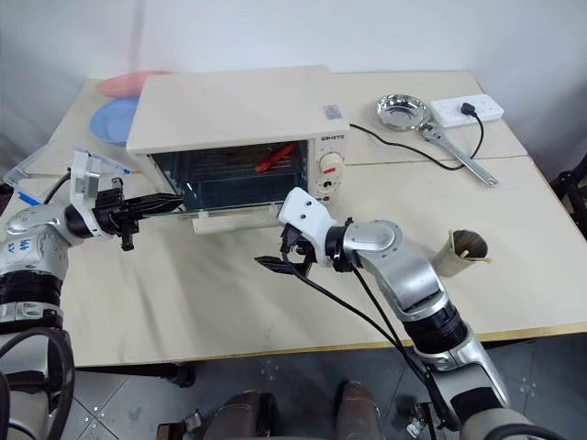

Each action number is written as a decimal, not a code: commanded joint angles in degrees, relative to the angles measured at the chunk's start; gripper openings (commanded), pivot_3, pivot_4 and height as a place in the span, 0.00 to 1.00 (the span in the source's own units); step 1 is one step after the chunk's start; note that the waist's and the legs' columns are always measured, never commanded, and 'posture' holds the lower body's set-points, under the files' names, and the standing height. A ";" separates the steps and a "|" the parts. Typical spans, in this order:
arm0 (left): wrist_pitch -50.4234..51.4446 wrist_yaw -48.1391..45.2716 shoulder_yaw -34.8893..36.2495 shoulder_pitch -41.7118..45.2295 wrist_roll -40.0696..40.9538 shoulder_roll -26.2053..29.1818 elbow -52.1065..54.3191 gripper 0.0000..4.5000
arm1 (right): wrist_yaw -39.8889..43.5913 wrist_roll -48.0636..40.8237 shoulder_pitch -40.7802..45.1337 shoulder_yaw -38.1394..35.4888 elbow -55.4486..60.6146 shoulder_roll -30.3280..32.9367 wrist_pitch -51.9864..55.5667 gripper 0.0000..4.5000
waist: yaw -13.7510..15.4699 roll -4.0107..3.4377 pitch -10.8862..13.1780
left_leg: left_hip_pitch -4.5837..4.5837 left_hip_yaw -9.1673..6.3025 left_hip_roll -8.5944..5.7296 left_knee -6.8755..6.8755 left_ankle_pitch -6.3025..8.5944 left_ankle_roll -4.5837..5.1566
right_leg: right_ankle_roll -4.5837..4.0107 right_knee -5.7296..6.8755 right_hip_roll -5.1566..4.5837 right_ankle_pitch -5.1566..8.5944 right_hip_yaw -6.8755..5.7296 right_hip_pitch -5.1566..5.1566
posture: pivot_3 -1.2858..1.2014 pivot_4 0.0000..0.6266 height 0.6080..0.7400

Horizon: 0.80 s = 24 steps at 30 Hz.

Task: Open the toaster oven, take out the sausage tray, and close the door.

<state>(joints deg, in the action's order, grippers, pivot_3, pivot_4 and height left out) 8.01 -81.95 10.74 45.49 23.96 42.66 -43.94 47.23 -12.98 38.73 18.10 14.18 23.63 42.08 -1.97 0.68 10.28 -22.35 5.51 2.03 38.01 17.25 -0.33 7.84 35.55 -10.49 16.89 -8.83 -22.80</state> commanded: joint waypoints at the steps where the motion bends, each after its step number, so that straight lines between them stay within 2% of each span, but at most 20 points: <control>1: -0.08 -1.76 -0.84 1.01 -0.51 -0.68 0.80 0.01 | 3.37 -1.40 -0.49 -1.15 1.88 4.62 1.50 1.00 | 0.30 0.00 0.00 | -0.01 0.00 0.00 0.03 0.00 0.00 | 0.00 0.00 0.00 0.00 0.00 0.00 | 0.52 0.24 1.00; 3: 0.40 -2.50 -1.38 0.66 -0.56 -1.10 1.55 0.01 | 5.27 -1.70 -0.97 -0.90 2.79 7.67 2.42 1.00 | 0.47 0.05 0.02 | -0.03 0.00 -0.02 0.07 0.02 0.03 | 0.00 0.00 -0.02 0.00 0.01 0.00 | 0.52 0.24 1.00; 7: 0.32 -3.29 -2.39 0.56 -1.43 -1.50 1.76 0.01 | 13.11 -4.60 -4.75 -1.80 7.57 18.31 3.95 1.00 | 0.43 0.14 0.08 | -0.08 -0.01 -0.02 0.08 0.04 0.06 | 0.00 -0.06 -0.02 0.00 -0.01 0.00 | 0.52 0.24 1.00; 12: -1.01 -4.86 -5.12 0.61 -4.53 -0.72 1.13 0.01 | 18.05 -11.83 -5.47 -7.55 10.58 23.51 6.22 1.00 | -0.03 0.21 0.12 | -0.07 0.06 -0.01 0.07 0.06 0.05 | 0.00 -0.13 -0.01 0.00 -0.02 0.00 | 0.52 0.24 1.00; 15: -3.88 -7.14 -8.38 -0.39 -7.82 0.25 1.42 0.01 | 18.93 -16.34 -3.87 -10.90 11.50 24.11 8.70 1.00 | 0.21 0.25 0.14 | -0.05 0.06 0.01 0.11 0.05 0.04 | 0.00 -0.11 -0.01 0.00 -0.01 0.01 | 0.52 0.24 1.00; 18: -6.71 -7.96 -10.81 -1.13 -10.07 0.75 1.87 0.01 | 16.41 -17.22 -1.97 -11.85 10.72 22.27 9.15 1.00 | 0.40 0.26 0.15 | -0.06 0.05 0.01 0.12 0.06 0.05 | 0.00 -0.12 -0.02 0.00 -0.01 0.01 | 0.52 0.24 1.00; 24: -15.07 -5.70 -13.92 -2.00 -14.45 1.32 1.15 0.01 | 6.27 -9.87 3.50 -6.87 6.98 14.58 4.71 1.00 | 0.39 0.30 0.17 | -0.08 0.03 0.01 0.13 0.06 0.05 | 0.00 -0.11 -0.02 0.00 -0.03 0.00 | 0.52 0.24 1.00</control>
<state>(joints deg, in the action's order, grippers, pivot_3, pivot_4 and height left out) -4.25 -86.00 -2.38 43.95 11.08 42.96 -43.20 56.78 -25.48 40.53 9.98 21.69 39.64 48.81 -1.57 0.98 10.45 -22.43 5.56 2.03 38.14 17.31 -0.28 7.84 35.45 -10.53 16.89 -8.86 -22.79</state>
